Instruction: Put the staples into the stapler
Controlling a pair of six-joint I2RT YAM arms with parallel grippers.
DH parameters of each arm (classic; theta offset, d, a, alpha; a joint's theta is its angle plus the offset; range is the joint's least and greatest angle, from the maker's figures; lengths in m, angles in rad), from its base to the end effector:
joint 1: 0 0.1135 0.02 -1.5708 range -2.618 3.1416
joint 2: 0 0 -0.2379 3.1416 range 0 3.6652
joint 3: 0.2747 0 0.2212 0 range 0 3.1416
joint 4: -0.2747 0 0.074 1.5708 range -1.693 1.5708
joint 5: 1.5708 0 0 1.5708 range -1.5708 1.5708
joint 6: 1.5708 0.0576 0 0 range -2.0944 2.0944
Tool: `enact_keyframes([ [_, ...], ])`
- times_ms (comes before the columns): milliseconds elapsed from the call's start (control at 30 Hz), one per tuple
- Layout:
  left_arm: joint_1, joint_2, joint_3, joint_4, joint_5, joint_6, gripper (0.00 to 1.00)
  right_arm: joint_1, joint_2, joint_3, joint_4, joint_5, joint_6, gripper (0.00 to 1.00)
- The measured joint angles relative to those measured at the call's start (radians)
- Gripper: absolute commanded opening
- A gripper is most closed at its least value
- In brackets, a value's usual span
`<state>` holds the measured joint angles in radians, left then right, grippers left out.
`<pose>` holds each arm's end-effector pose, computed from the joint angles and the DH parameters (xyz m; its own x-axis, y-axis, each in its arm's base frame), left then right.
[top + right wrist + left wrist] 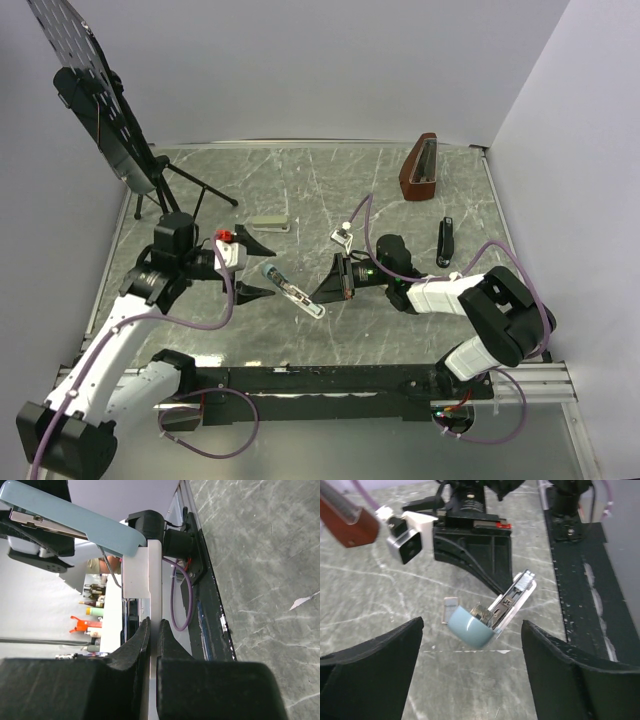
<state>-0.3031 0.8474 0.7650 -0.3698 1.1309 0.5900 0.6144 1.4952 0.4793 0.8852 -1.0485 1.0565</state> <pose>0.1450 -0.1000 0.2910 0.1564 0.1993 -0.9674 0.9831 0.0633 0.1719 0.1894 0.1947 0.1880 -0.9141 -0.1133 -0.3894 -0.3941 0.0223 0.9188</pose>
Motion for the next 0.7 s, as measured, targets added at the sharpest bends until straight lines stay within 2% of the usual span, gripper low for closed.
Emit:
enact_keyframes([
  [133,0.001,0.064,0.048,-0.091,0.054,0.09,0.75,0.0,0.0,0.009,-0.018,-0.005,-0.005,0.0],
  [333,0.001,0.112,0.065,-0.177,0.11,0.171,0.57,0.0,-0.001,0.012,-0.026,-0.013,-0.007,0.0],
  [367,0.001,0.122,0.072,-0.199,0.121,0.188,0.51,0.0,-0.001,0.012,-0.026,-0.013,-0.006,0.0],
  [533,0.002,0.158,0.107,-0.268,0.159,0.265,0.43,0.0,-0.001,0.013,-0.018,-0.033,-0.002,0.0],
  [633,0.002,0.18,0.131,-0.319,0.181,0.324,0.32,0.0,-0.001,0.013,-0.012,-0.042,0.0,0.0],
  [667,0.002,0.19,0.138,-0.337,0.186,0.345,0.24,0.0,-0.001,0.013,-0.012,-0.044,0.0,0.0],
  [700,0.003,0.198,0.145,-0.354,0.192,0.367,0.21,0.0,-0.001,0.013,-0.012,-0.045,0.0,0.0],
])
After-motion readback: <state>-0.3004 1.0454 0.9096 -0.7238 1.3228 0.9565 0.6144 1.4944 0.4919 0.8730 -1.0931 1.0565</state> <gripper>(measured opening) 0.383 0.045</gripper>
